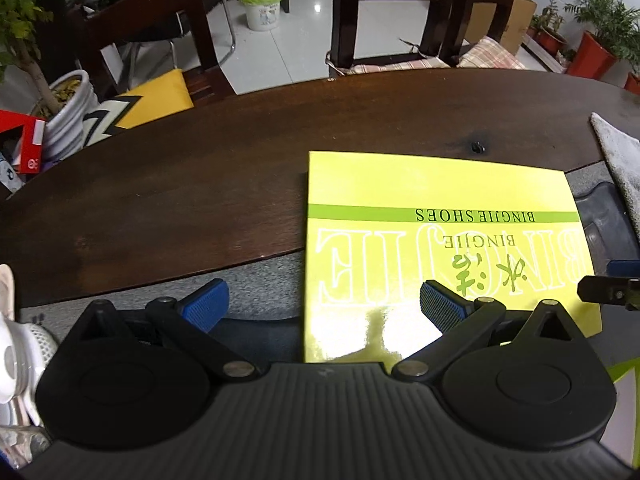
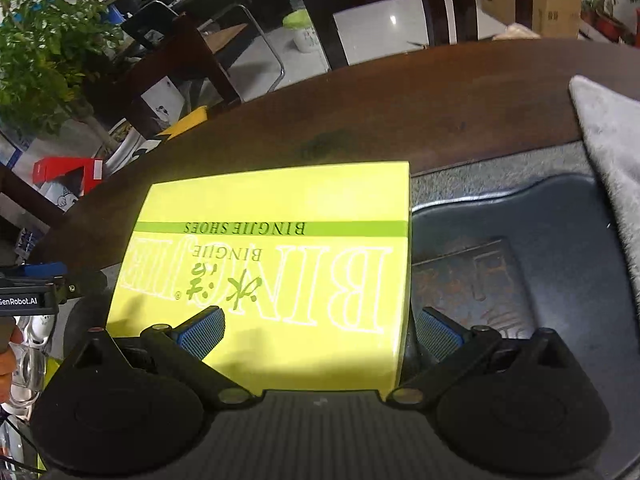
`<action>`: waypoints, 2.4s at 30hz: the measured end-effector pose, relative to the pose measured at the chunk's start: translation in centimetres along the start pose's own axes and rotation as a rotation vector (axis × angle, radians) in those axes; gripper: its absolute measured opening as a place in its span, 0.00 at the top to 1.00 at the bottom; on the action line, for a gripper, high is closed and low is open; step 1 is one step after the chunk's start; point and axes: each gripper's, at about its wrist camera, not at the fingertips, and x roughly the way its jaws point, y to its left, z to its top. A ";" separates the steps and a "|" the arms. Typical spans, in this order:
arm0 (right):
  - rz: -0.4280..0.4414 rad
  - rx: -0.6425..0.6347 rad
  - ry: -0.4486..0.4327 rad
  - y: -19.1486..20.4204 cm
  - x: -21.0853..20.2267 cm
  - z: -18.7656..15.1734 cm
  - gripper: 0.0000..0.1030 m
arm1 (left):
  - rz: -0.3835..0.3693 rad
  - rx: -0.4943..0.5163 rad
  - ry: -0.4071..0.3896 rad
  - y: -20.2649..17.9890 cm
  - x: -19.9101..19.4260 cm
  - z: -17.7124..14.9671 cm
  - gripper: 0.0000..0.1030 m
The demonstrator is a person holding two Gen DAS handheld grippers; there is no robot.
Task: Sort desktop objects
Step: 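Close both grippers on the edges of the yellow lid and lift it, then carry the yellow lid with both grippers toward the green box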
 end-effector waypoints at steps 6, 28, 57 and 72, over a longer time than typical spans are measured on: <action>0.006 0.010 0.029 -0.5 1.4 0.1 0.00 | -0.011 0.001 0.028 -0.1 1.7 0.1 0.01; -0.021 -0.008 0.063 -0.1 3.7 0.6 0.00 | -0.043 0.046 0.100 -0.5 5.1 0.6 0.08; -0.016 -0.066 0.123 -0.5 5.4 1.3 0.00 | -0.192 -0.038 0.134 0.6 7.6 1.3 0.08; 0.003 -0.095 0.064 -0.5 3.0 1.6 0.00 | -0.176 -0.047 0.053 1.3 4.6 1.5 0.14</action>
